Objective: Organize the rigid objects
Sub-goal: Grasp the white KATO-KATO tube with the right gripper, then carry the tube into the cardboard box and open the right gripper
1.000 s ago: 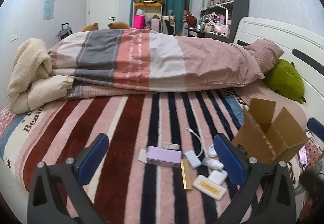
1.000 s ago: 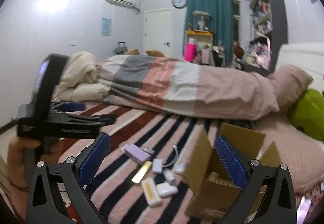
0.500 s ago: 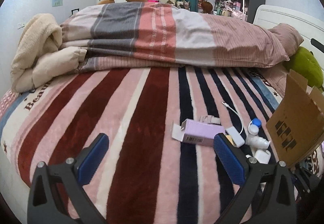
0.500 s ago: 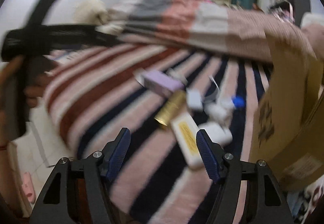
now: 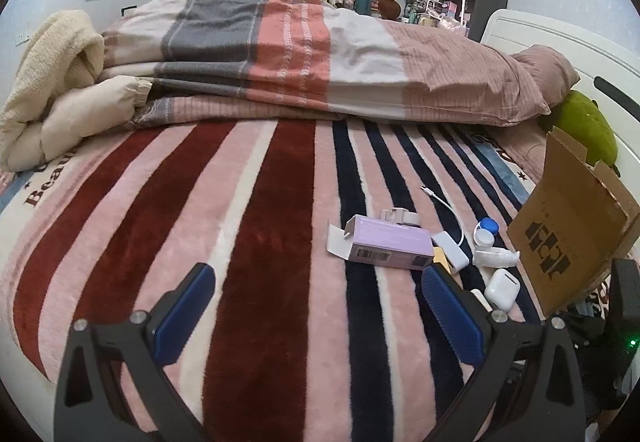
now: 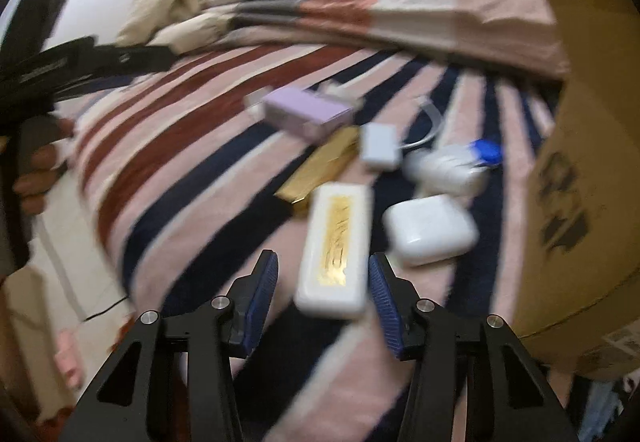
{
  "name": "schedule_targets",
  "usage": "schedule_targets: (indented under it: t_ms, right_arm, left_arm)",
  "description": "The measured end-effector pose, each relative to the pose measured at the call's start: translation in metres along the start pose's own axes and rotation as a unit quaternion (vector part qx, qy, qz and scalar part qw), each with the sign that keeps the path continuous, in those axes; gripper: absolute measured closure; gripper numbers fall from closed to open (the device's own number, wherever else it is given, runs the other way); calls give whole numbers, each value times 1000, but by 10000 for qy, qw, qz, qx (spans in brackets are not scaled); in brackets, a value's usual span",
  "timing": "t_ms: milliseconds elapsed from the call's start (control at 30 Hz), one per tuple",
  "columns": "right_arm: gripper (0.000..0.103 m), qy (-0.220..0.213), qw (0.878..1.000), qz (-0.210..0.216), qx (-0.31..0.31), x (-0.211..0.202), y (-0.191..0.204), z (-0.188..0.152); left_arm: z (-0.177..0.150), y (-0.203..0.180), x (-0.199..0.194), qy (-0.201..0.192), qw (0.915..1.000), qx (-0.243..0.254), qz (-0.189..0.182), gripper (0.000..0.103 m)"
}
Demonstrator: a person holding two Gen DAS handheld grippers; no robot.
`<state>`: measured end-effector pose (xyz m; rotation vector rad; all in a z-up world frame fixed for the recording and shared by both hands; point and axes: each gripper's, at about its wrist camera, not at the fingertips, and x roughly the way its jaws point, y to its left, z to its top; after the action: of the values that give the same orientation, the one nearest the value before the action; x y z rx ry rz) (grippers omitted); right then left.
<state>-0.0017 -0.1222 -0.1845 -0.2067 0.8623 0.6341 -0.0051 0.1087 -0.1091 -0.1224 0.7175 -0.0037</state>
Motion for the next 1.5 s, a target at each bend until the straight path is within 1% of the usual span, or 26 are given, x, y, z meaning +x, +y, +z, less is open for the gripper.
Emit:
schedule_targets:
  t_ms: [100, 167, 200, 233, 267, 333, 367, 400, 433, 467, 500, 567, 633, 667, 733, 767, 800, 833, 900, 1033, 1133, 1233, 1333, 1433, 1467, 1500]
  right_arm:
    - [60, 89, 9998, -138, -66, 9, -2, 6]
    - [60, 136, 9997, -129, 127, 16, -7, 11]
    - [67, 206, 9993, -101, 282, 22, -8, 15]
    - [69, 246, 9991, -147, 312, 24, -8, 16]
    - [71, 240, 9990, -290, 252, 23, -4, 18]
    - [72, 202, 9990, -376, 150, 18, 1, 19]
    - [72, 147, 9992, -331, 153, 12, 1, 20]
    - [72, 50, 9996, -222, 159, 3, 1, 21]
    - [72, -78, 9998, -93, 129, -8, 2, 24]
    - [72, -198, 9998, -11, 65, -17, 4, 28]
    - [72, -362, 9993, 40, -52, -30, 8, 35]
    - [72, -580, 9981, 129, -192, -48, 13, 48]
    - [72, -856, 9952, 330, -344, -70, 18, 64]
    - [72, -966, 9938, 378, -405, -78, 19, 71]
    - [72, -1172, 9909, 411, -526, -94, 20, 85]
    - [72, -1270, 9896, 392, -560, -101, 18, 91]
    - [72, -1338, 9886, 364, -579, -107, 15, 94]
    - [72, -1407, 9878, 362, -568, -113, 9, 97]
    - [72, -1489, 9874, 266, -468, -122, -5, 100]
    - [72, -1544, 9879, 151, -44, -136, -47, 99]
    - [72, -1499, 9882, -71, 302, -145, -81, 92]
    - [72, -1269, 9896, -205, 644, -148, -115, 87]
    - [72, -968, 9911, -279, 865, -146, -142, 81]
    - [72, -663, 9925, -362, 958, -141, -159, 78]
    - [72, -609, 9927, -385, 964, -141, -163, 76]
    - [72, -519, 9931, -427, 961, -140, -167, 75]
  left_arm:
    - [0, 0, -5, -12, 10000, 17, -54, 1]
    - [0, 0, -5, 19, 9998, 38, -183, 1]
    - [0, 0, -5, 50, 9996, 68, -273, 1]
    - [0, -1, -5, 89, 9990, 142, -425, 1]
    - [1, -3, -5, 124, 9982, 211, -552, 1]
    - [3, -12, -7, 191, 9947, 433, -915, 1]
    - [5, -16, -7, 220, 9928, 525, -1056, 1]
    - [8, -24, -8, 278, 9891, 669, -1279, 1]
    - [11, -29, -9, 306, 9870, 742, -1389, 1]
    - [16, -39, -10, 340, 9825, 876, -1611, 1]
    - [19, -44, -11, 349, 9797, 936, -1737, 1]
    - [34, -61, -15, 355, 9709, 1036, -2128, 8]
    - [49, -76, -19, 373, 9617, 1075, -2494, 24]
    - [58, -84, -20, 401, 9571, 1084, -2656, 28]
    - [73, -99, -21, 443, 9488, 1074, -2939, 43]
    - [80, -106, -21, 466, 9435, 1069, -3102, 48]
    - [88, -117, -20, 498, 9379, 1070, -3263, 57]
    - [93, -125, -20, 511, 9366, 1083, -3294, 63]
    - [101, -144, -20, 581, 9318, 1130, -3400, 68]
    - [112, -201, -8, 707, 9258, 1512, -3393, 69]
    - [117, -244, 9, 936, 9194, 1755, -3394, 69]
    - [120, -278, 36, 1317, 9111, 1814, -3460, 69]
    - [119, -301, 55, 1597, 9056, 1887, -3446, 69]
    - [114, -318, 63, 1705, 9043, 2018, -3353, 69]
    - [113, -321, 64, 1698, 9053, 2052, -3308, 69]
    - [111, -323, 64, 1659, 9089, 2105, -3195, 63]
